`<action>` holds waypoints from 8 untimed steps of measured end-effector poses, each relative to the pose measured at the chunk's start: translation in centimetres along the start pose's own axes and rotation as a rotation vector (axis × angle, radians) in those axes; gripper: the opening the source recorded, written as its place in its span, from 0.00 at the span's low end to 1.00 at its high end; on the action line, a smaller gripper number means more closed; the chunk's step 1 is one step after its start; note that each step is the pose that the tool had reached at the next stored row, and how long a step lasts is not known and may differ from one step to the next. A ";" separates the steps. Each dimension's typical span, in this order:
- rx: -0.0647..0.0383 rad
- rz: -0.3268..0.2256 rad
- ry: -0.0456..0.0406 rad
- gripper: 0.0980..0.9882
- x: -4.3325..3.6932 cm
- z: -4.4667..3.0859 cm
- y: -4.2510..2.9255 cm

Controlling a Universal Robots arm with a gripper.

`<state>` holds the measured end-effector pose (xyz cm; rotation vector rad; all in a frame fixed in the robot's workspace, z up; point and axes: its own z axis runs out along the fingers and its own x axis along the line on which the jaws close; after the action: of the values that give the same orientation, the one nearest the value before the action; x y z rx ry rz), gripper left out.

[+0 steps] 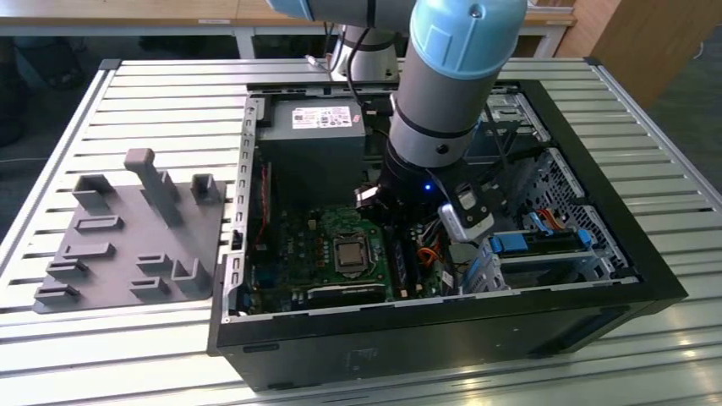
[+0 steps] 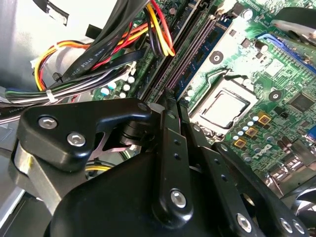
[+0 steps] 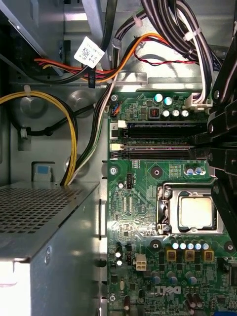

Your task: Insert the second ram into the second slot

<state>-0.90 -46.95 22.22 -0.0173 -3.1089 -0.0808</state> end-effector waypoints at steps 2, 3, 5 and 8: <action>0.000 0.002 -0.0002 0.04 -0.01 0.08 0.00; 0.000 0.003 -0.0002 0.04 -0.01 0.12 0.00; 0.000 0.006 -0.0003 0.04 -0.01 0.17 -0.01; 0.000 0.007 -0.0004 0.04 -0.01 0.26 -0.01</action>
<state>-0.89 -46.95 21.96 -0.0287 -3.1090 -0.0809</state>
